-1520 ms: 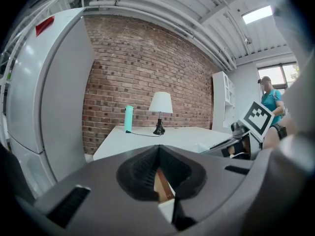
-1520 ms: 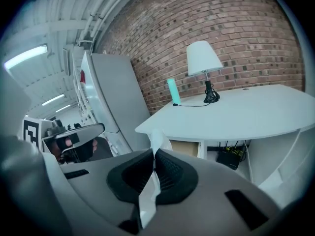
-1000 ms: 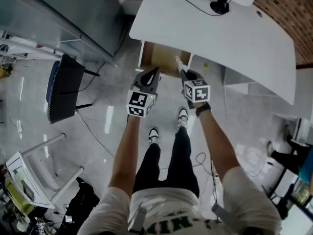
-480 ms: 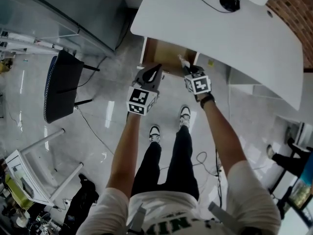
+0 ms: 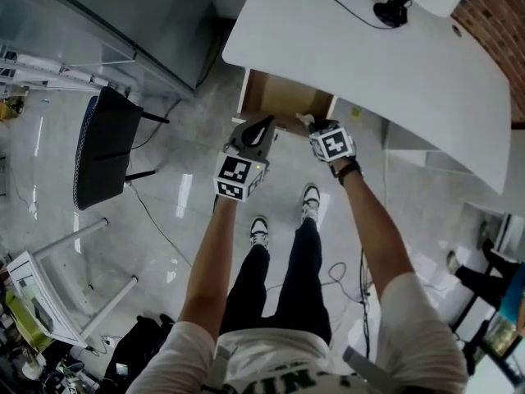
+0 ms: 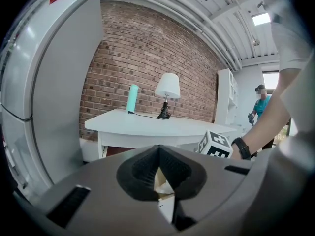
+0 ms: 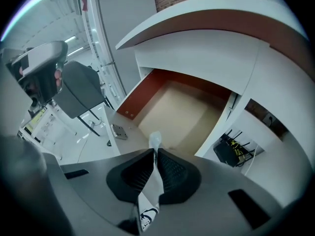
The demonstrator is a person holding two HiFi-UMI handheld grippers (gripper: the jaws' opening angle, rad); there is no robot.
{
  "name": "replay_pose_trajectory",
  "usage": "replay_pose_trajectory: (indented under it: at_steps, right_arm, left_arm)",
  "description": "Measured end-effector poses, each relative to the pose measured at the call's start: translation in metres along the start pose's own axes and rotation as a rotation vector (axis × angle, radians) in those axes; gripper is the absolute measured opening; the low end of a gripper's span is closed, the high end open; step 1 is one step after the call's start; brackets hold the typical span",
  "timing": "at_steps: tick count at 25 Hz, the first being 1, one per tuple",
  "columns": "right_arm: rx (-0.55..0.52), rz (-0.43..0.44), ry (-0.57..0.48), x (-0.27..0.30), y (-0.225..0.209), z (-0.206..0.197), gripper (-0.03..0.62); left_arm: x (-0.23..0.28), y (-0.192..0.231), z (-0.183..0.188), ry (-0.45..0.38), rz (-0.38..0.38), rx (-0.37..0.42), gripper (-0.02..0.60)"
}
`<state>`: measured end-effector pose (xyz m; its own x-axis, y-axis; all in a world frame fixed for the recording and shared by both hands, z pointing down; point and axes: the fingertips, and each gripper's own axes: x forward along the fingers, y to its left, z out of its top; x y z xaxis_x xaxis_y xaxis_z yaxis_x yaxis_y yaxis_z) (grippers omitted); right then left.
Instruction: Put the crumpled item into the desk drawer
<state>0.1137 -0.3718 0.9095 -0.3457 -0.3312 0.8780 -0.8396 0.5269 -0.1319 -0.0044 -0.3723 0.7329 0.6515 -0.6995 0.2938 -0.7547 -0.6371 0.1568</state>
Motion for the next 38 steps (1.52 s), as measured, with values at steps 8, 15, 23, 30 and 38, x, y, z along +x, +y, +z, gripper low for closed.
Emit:
replay_pose_trajectory:
  at_steps: [8, 15, 23, 30, 38]
  right_arm:
    - [-0.026, -0.04, -0.046, 0.001, -0.009, -0.003, 0.187]
    - [0.002, -0.015, -0.063, -0.025, 0.002, 0.001, 0.196]
    - [0.062, -0.06, -0.173, -0.077, 0.005, 0.015, 0.196]
    - [0.111, -0.091, -0.314, -0.148, 0.028, 0.029, 0.195]
    - [0.116, -0.161, -0.554, -0.248, 0.06, 0.064, 0.144]
  left_arm:
    - [-0.006, -0.003, 0.005, -0.009, -0.001, -0.006, -0.008]
    - [-0.01, -0.01, 0.019, -0.012, -0.008, -0.001, -0.008]
    - [-0.039, -0.017, 0.039, 0.007, 0.019, 0.003, -0.008]
    - [-0.068, -0.023, 0.076, 0.006, 0.07, -0.028, -0.008]
    - [-0.11, -0.037, 0.128, -0.025, 0.112, -0.029, -0.008]
